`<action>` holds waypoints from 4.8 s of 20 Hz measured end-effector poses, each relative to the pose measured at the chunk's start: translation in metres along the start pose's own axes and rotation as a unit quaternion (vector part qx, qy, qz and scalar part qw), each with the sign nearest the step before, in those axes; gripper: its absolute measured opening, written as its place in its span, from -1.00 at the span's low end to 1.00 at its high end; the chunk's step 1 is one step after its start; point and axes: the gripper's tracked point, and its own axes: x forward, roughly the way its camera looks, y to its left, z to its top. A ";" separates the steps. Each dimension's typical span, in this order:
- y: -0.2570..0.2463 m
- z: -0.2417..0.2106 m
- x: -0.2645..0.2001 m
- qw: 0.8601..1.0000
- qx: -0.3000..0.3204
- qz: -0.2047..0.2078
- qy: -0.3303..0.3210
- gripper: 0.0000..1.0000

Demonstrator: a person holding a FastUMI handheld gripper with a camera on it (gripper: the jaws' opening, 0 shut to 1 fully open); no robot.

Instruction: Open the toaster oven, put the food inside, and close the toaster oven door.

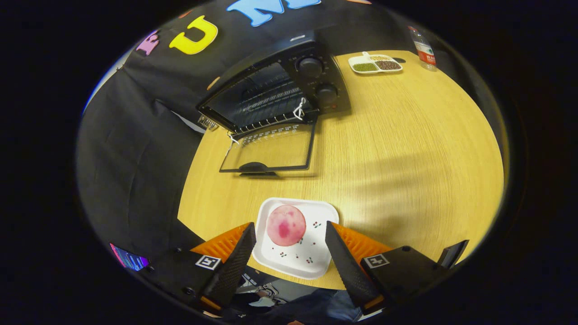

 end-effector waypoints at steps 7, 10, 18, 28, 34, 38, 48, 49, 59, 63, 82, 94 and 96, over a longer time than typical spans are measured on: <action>-0.021 -0.032 0.020 0.997 0.003 0.002 0.076 0.97; -0.024 -0.041 0.028 0.995 0.012 0.001 0.095 0.85; -0.044 -0.041 0.035 0.993 0.055 -0.021 0.100 -0.16; -0.032 -0.046 0.033 0.990 0.130 0.002 0.060 -0.96; 0.000 -0.042 0.023 0.986 0.161 0.029 0.027 -0.95; 0.028 -0.032 0.018 0.979 0.198 0.048 -0.010 -0.96; 0.091 0.004 0.022 0.938 0.310 0.073 -0.139 -0.96; 0.094 0.007 0.023 0.933 0.319 0.075 -0.146 -0.96; 0.109 0.052 0.037 0.882 0.416 0.087 -0.205 -0.96; 0.115 0.071 0.052 0.866 0.444 0.092 -0.212 -0.96; 0.098 0.170 0.123 0.805 0.514 0.053 -0.290 -0.96; 0.080 0.208 0.141 0.769 0.537 0.031 -0.345 -0.96; 0.084 0.212 0.144 0.771 0.532 0.039 -0.347 -0.91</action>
